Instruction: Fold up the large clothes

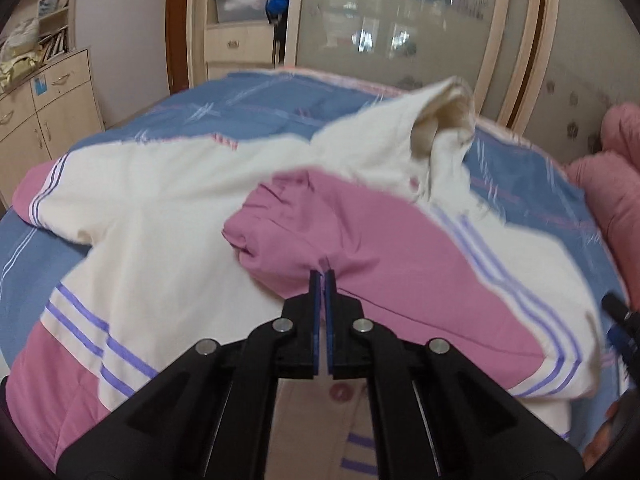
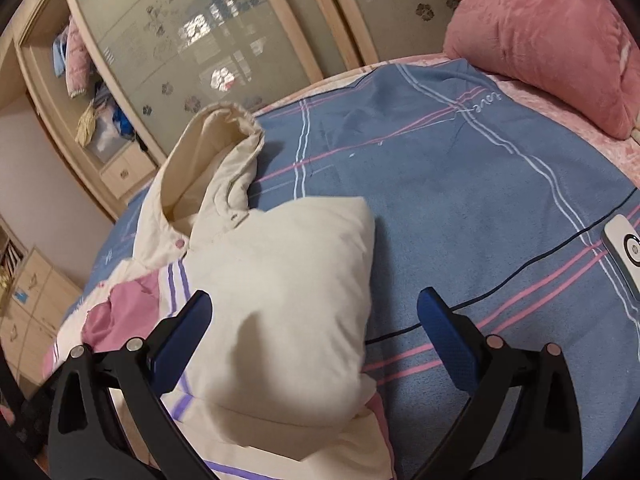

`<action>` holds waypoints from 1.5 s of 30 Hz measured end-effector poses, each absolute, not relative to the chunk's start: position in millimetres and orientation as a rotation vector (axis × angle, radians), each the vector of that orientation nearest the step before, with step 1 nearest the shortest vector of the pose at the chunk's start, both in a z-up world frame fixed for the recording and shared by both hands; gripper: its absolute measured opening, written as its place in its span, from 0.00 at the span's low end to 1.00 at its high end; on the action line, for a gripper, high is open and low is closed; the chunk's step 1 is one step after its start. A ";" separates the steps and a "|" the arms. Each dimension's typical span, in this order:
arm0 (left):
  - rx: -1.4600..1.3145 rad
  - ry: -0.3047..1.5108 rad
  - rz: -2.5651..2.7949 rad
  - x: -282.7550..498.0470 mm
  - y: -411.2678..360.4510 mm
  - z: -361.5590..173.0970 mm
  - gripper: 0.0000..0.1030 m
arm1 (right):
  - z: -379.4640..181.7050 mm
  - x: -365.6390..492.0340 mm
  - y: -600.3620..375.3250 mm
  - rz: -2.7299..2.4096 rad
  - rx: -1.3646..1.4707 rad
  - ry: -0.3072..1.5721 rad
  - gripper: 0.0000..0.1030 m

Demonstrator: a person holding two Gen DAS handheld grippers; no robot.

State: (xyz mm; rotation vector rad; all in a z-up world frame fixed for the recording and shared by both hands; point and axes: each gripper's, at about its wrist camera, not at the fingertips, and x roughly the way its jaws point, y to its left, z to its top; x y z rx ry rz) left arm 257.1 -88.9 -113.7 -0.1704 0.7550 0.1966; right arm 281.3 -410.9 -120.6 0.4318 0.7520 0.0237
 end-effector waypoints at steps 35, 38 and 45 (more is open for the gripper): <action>-0.178 0.833 0.256 270.3 -72.9 -153.4 0.08 | -92.4 255.5 -339.5 -0.049 0.210 0.605 0.78; -0.169 0.831 0.249 268.8 -77.4 -151.5 0.08 | -131.9 280.7 -344.8 -0.015 0.327 0.831 0.77; -0.161 0.840 0.222 269.0 -87.8 -150.7 0.12 | -157.5 291.9 -363.5 -0.213 0.308 0.965 0.63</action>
